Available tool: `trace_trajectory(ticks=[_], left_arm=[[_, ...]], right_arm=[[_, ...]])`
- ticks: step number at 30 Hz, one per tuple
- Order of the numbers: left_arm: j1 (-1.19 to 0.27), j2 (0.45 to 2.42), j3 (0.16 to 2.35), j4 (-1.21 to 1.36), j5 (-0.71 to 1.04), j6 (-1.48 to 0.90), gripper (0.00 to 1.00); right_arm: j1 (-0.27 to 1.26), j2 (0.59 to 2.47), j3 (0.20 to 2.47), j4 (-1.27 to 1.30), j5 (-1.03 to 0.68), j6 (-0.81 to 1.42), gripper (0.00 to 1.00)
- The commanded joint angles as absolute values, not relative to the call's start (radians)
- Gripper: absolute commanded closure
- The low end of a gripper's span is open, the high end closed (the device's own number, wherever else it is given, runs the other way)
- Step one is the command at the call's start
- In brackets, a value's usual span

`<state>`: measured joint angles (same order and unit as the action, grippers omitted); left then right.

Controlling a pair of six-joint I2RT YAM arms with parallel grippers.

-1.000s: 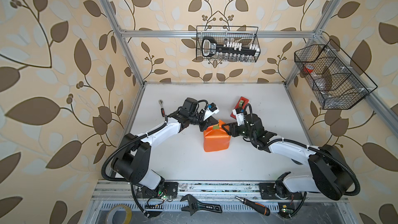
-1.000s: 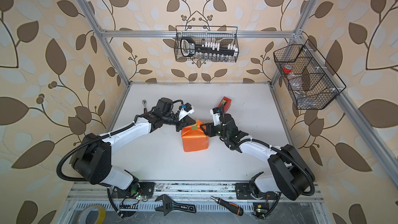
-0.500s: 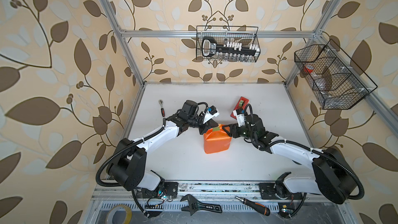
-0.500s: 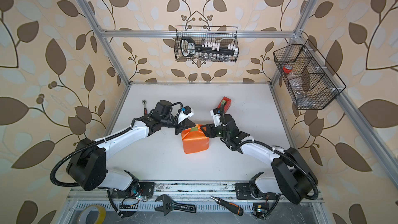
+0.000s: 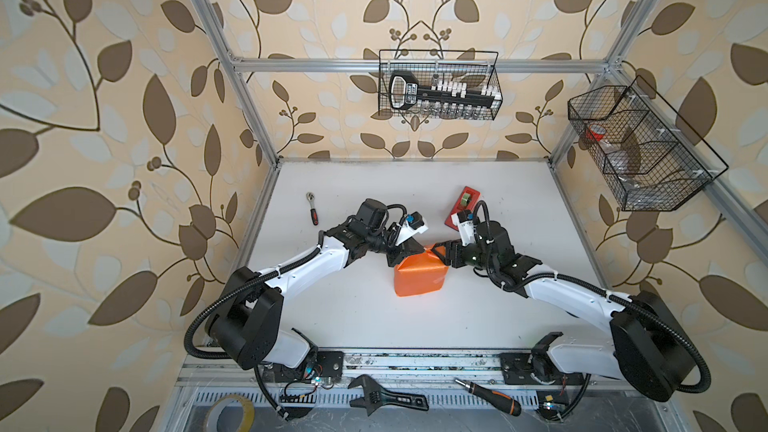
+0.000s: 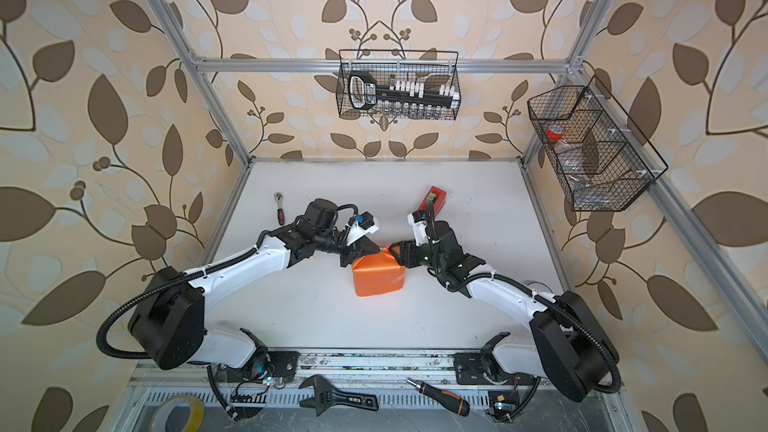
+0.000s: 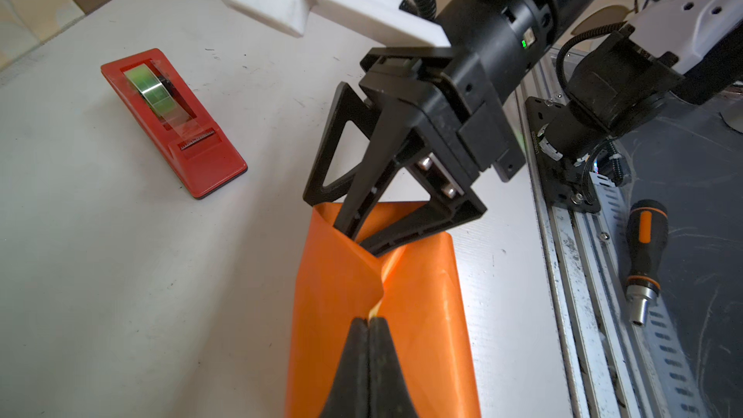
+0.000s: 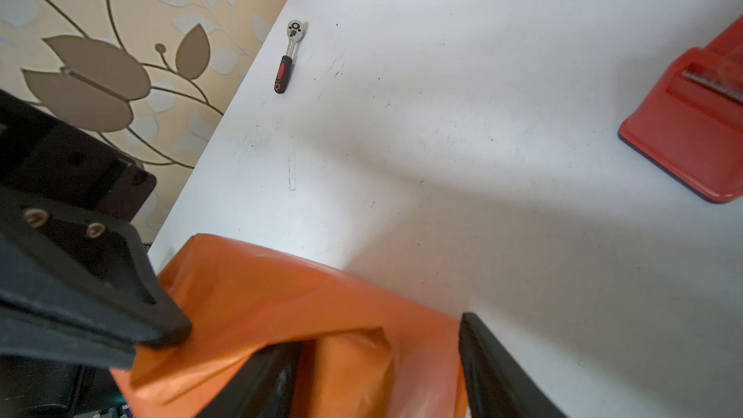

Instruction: Wrap the gift box in paper

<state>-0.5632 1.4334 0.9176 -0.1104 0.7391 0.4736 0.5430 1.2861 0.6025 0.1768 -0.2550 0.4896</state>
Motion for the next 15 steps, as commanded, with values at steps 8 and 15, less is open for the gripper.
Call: trace_trajectory(ticks=[8,15], left_arm=[[-0.572,1.404,0.911,-0.18,0.752,0.518,1.0],[-0.585,1.411,0.907,-0.186,0.753,0.518,1.0]], right_arm=[[0.532,1.215,0.601,0.114,-0.271,0.482,0.36],[0.517,1.136,0.603,0.071,-0.271,0.484,0.33]])
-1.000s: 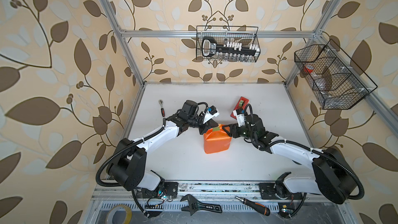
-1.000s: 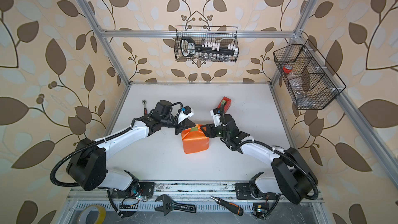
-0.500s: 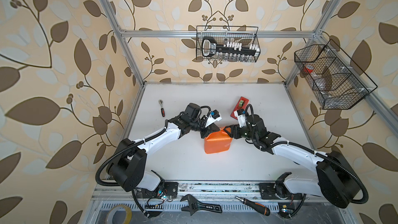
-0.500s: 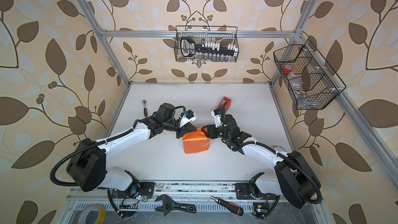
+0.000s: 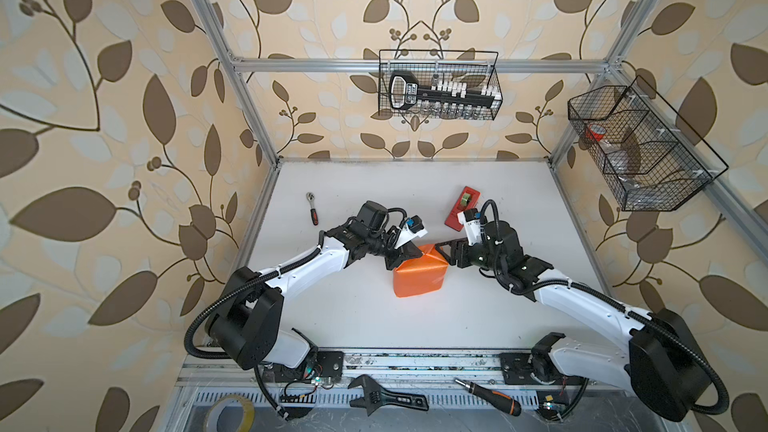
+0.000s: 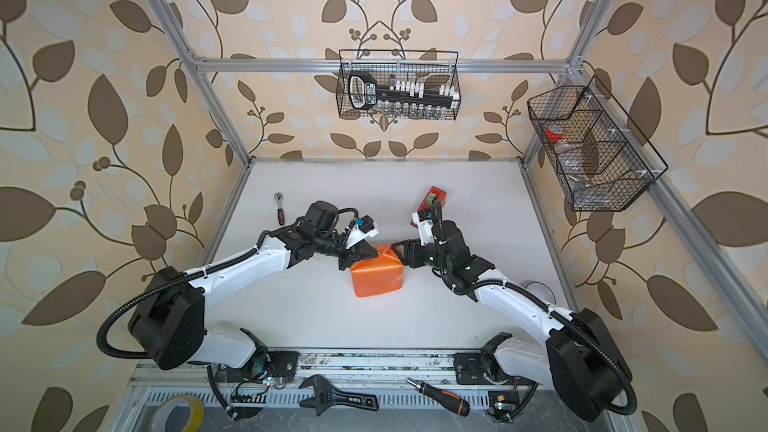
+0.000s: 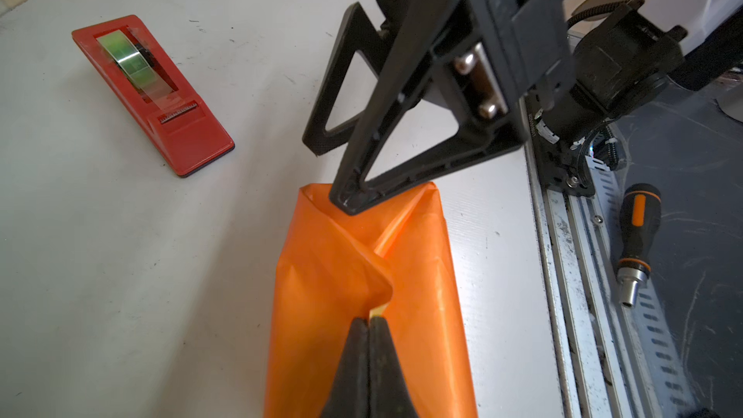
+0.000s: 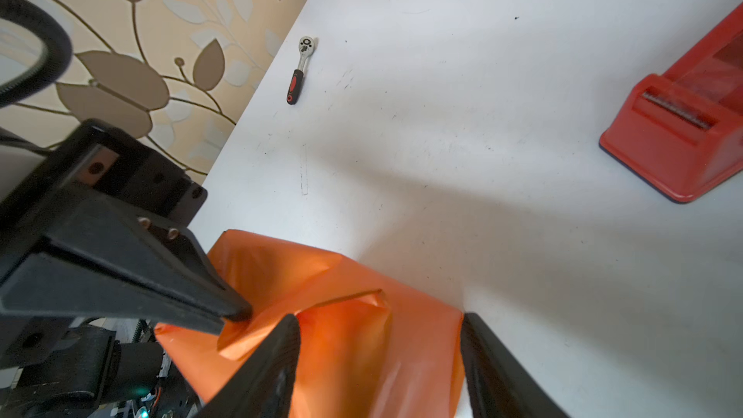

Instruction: Wrap the gift box in paper

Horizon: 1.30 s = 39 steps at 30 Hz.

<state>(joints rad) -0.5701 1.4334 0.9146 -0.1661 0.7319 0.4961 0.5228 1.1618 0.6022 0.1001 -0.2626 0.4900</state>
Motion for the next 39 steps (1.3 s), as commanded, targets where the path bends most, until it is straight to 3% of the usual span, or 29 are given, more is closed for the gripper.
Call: trace_trajectory(ticks=[1,9,15,20,24,31,35,39], left_arm=[[-0.587,1.414,0.906,-0.187,0.753,0.517,1.0],[-0.604,1.434,0.91,-0.207,0.729,0.518,1.0],[-0.611,1.472,0.913,-0.22,0.729,0.526,1.0],[-0.612,1.473,0.918,-0.228,0.734,0.531,0.93],[-0.612,1.449,0.913,-0.221,0.759,0.523,0.8],[-0.611,1.296,0.861,-0.099,0.736,0.335,0.47],[-0.611,1.192,0.768,0.05,0.475,-0.004,0.26],[-0.61,1.14,0.74,-0.05,0.198,-0.307,0.08]], right_arm=[[0.517,1.131,0.604,0.074,-0.269,0.49,0.32],[0.541,1.227,0.667,0.09,-0.237,0.533,0.15],[0.553,1.295,0.669,0.117,-0.248,0.547,0.13],[0.553,1.305,0.627,0.113,-0.247,0.543,0.14],[0.554,1.279,0.556,0.15,-0.249,0.553,0.14],[0.555,1.235,0.453,0.226,-0.252,0.559,0.15],[0.564,1.227,0.423,0.254,-0.25,0.564,0.16],[0.568,1.22,0.408,0.271,-0.252,0.568,0.16]])
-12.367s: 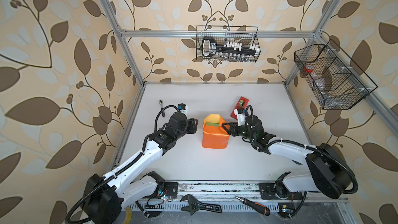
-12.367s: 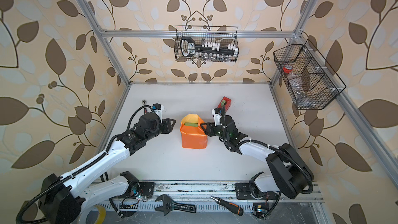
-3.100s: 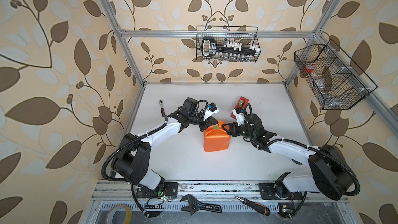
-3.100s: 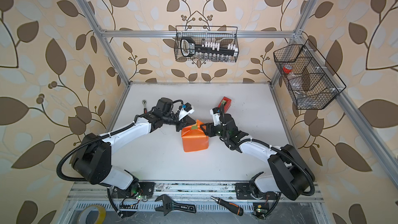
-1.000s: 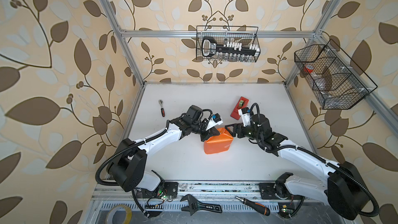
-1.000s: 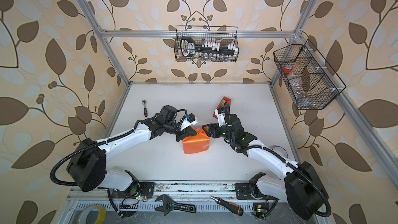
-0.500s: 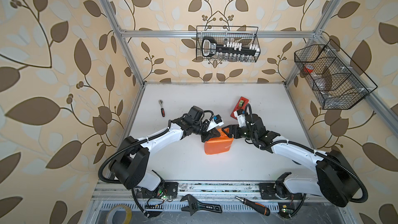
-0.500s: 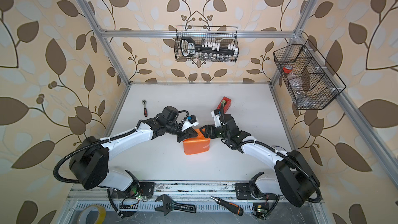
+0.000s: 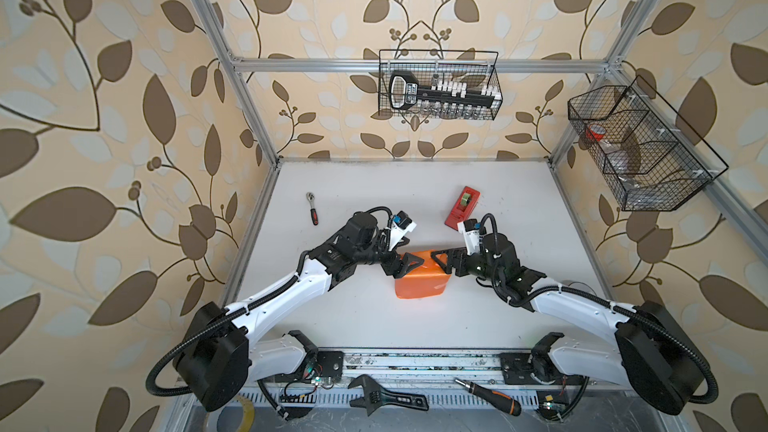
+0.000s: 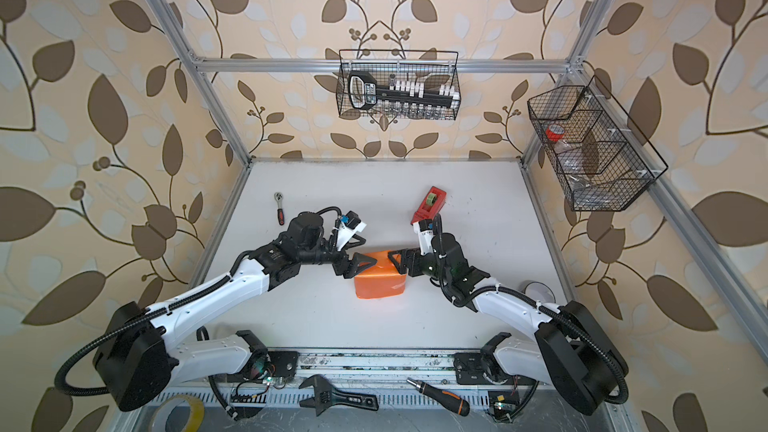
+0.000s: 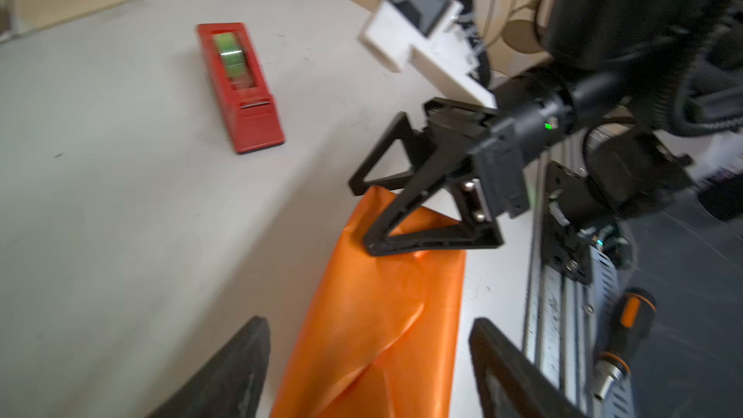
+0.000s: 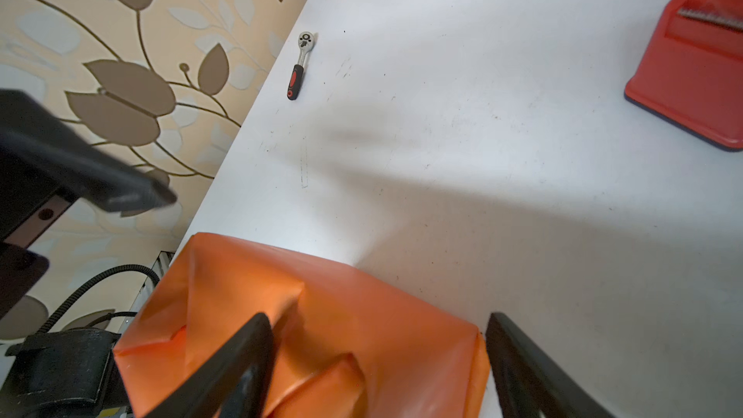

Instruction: Wrap the gift box in paper

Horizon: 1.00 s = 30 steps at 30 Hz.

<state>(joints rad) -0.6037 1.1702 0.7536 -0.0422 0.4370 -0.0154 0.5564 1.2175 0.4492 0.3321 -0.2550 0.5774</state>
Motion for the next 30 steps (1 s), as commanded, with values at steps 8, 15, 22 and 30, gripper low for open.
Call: trace_trajectory(ticks=[8,15,22,30], left_arm=[[-0.611,1.192,0.715,-0.027,0.293,-0.46,0.01],[-0.611,1.29,0.683,0.09,0.421,-0.535,0.01],[-0.612,1.304,0.6,0.086,0.392,-0.529,0.01],[-0.612,1.299,0.551,0.112,0.382,-0.53,0.01]], right_arm=[[0.571,1.196,0.394,0.281,-0.247,0.564,0.16],[0.569,1.201,0.396,0.283,-0.25,0.562,0.16],[0.568,1.201,0.444,0.253,-0.265,0.561,0.15],[0.555,1.202,0.52,0.267,-0.342,0.665,0.09]])
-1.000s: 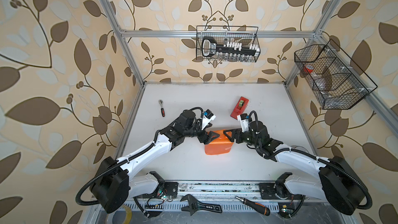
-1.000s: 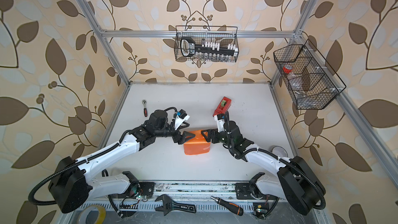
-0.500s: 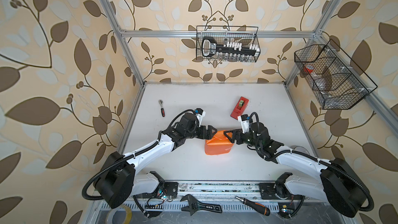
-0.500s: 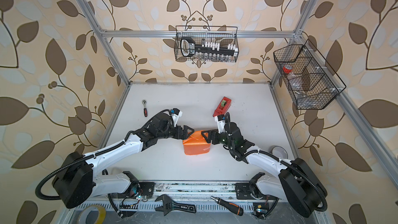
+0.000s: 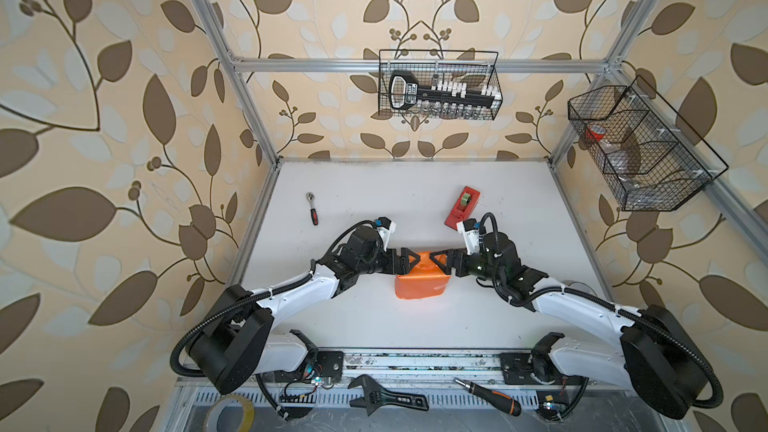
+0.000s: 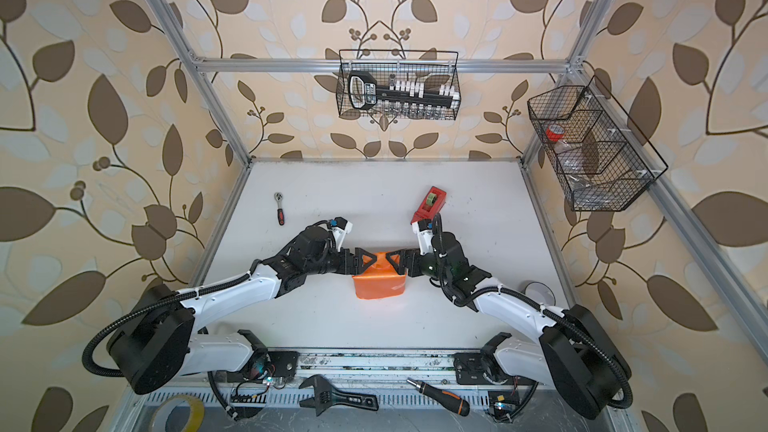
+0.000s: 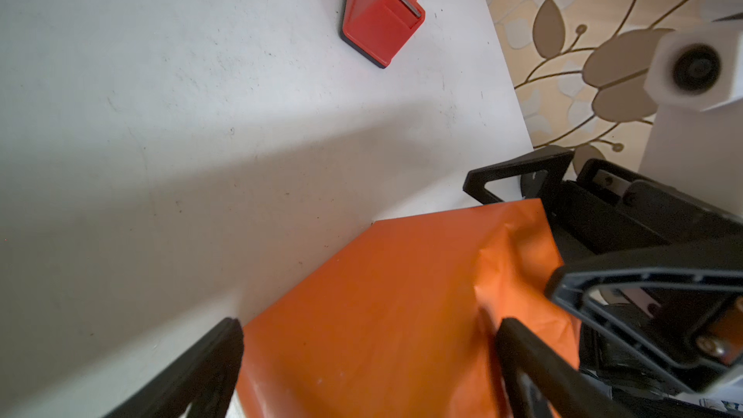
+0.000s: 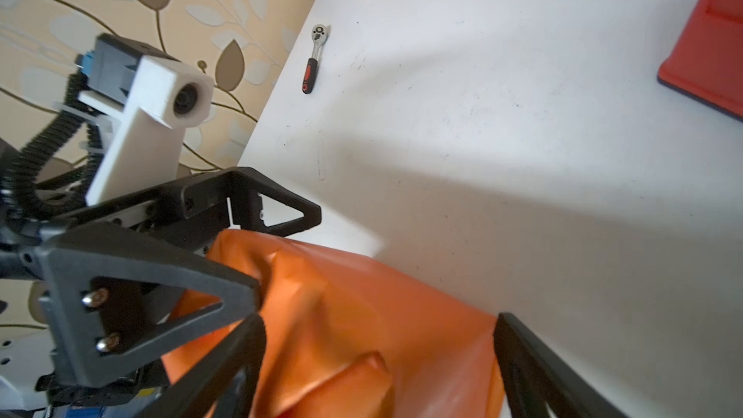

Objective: Wrap the gift box in paper
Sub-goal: 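Grip the lying box from both ends with both grippers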

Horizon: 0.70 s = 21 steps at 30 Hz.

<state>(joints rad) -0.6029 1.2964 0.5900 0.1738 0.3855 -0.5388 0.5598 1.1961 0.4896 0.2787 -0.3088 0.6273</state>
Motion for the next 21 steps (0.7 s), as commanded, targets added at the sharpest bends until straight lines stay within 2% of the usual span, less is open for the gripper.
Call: trace_trajectory(ticks=[1,12,21], left_arm=[[-0.612,1.299,0.548,0.117,0.381,-0.532,0.01],[-0.612,1.264,0.545,0.143,0.371,-0.577,0.01],[-0.612,1.228,0.506,0.238,0.412,-0.689,0.01]], right_arm=[[0.557,1.21,0.515,0.269,-0.34,0.665,0.09],[0.517,1.195,0.344,0.332,-0.36,0.687,0.12],[0.518,1.196,0.292,0.386,-0.361,0.7,0.13]])
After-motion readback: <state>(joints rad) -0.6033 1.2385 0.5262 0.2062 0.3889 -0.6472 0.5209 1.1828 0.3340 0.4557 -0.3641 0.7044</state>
